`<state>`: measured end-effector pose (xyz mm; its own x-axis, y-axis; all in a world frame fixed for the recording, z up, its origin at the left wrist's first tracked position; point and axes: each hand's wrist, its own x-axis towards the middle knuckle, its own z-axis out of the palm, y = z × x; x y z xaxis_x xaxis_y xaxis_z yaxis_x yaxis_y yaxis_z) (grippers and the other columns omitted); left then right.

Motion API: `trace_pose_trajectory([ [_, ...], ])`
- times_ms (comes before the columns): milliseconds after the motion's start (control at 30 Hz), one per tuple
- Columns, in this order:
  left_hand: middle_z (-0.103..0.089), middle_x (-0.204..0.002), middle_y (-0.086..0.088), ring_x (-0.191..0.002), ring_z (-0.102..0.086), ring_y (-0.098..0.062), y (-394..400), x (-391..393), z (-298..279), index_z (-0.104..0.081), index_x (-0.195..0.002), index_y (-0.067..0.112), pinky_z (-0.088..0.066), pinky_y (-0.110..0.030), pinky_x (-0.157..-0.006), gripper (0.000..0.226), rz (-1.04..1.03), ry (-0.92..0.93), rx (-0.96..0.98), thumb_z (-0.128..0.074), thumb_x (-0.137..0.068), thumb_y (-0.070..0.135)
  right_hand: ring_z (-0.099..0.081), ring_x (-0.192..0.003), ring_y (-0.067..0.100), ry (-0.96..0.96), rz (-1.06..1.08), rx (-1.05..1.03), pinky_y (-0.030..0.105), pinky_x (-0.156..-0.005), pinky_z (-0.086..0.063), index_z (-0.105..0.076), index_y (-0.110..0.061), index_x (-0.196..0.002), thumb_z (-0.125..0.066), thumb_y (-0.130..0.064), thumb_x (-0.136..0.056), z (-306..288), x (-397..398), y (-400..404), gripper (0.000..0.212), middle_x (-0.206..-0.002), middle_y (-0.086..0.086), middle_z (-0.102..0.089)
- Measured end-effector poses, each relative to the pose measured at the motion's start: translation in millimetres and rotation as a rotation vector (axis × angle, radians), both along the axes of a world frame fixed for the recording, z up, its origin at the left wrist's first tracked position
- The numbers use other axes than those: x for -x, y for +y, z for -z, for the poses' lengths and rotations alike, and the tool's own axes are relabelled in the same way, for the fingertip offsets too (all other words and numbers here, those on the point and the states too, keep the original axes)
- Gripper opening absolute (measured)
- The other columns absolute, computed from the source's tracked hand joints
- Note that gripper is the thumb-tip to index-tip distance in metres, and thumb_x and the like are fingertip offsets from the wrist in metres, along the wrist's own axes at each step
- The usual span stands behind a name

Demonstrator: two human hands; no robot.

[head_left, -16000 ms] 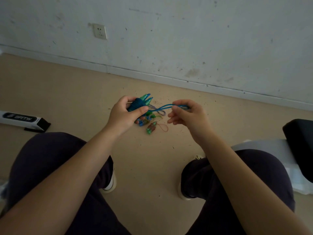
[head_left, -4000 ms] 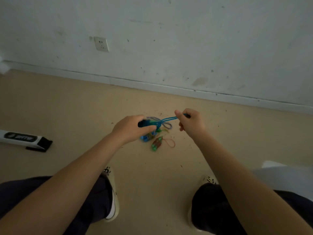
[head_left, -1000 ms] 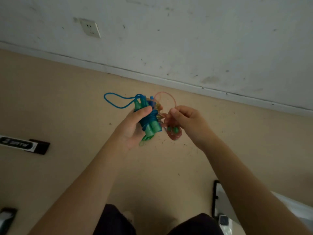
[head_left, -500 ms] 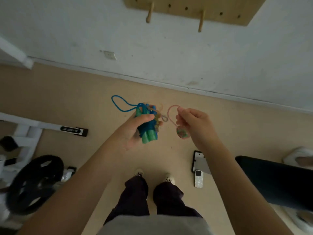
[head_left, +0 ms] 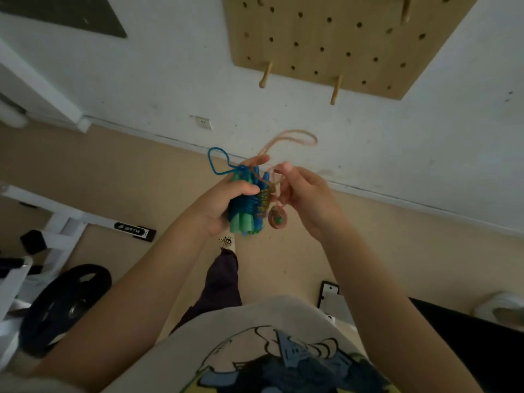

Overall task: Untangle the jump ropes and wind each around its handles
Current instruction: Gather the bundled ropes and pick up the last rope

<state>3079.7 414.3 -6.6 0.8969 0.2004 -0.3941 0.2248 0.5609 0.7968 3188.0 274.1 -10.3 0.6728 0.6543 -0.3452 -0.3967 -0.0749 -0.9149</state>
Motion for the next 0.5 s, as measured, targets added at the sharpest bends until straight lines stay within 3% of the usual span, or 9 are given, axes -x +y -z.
trace_pose_trajectory([
  [67,-0.07,-0.097,-0.009,-0.088,-0.067,-0.026,14,-12,4,-0.065,-0.111,0.013,-0.056,-0.036,-0.077,0.043,0.004,0.042,-0.035,-0.061,-0.069,0.008,-0.047,-0.056,0.013,-0.057,0.013,0.023,0.029,-0.059,-0.042,-0.074,-0.021,-0.084,-0.065,-0.026,-0.093,-2,-12,22,0.014,-0.057,-0.008,-0.055],
  [133,-0.07,-0.092,-0.009,-0.083,-0.066,-0.025,36,-26,7,-0.064,-0.108,0.008,-0.056,-0.036,-0.074,0.042,-0.029,0.049,-0.044,-0.065,-0.065,0.008,-0.048,-0.053,0.014,-0.072,0.037,0.053,0.032,-0.053,-0.039,-0.072,-0.019,-0.083,-0.068,-0.021,-0.091,-1,-27,50,0.01,-0.057,-0.004,-0.054],
  [300,-0.074,-0.078,0.0,-0.069,-0.071,-0.014,118,-72,7,-0.063,-0.103,0.013,-0.057,-0.028,-0.06,0.021,-0.077,0.034,-0.02,-0.048,-0.095,0.0,-0.048,-0.053,0.018,-0.052,0.031,0.082,0.033,-0.057,-0.038,-0.071,-0.013,-0.09,-0.07,-0.024,-0.09,-1,-67,134,0.011,-0.06,0.003,-0.058],
  [400,-0.074,-0.083,-0.005,-0.072,-0.071,-0.016,169,-96,6,-0.067,-0.1,0.009,-0.056,-0.026,-0.06,0.016,-0.096,0.076,-0.005,-0.052,-0.095,0.006,-0.053,-0.057,0.014,-0.112,0.034,0.111,0.031,-0.058,-0.045,-0.071,-0.006,-0.091,-0.07,-0.02,-0.09,-5,-90,181,0.014,-0.068,0.003,-0.064],
  [500,-0.074,-0.087,-0.007,-0.077,-0.07,-0.018,221,-121,8,-0.07,-0.1,0.007,-0.056,-0.026,-0.063,0.017,-0.113,0.127,-0.082,-0.054,-0.096,0.003,-0.05,-0.052,0.013,-0.149,0.038,0.129,0.023,-0.054,-0.043,-0.069,-0.005,-0.086,-0.069,-0.015,-0.09,-10,-113,224,0.011,-0.061,0.001,-0.059],
])
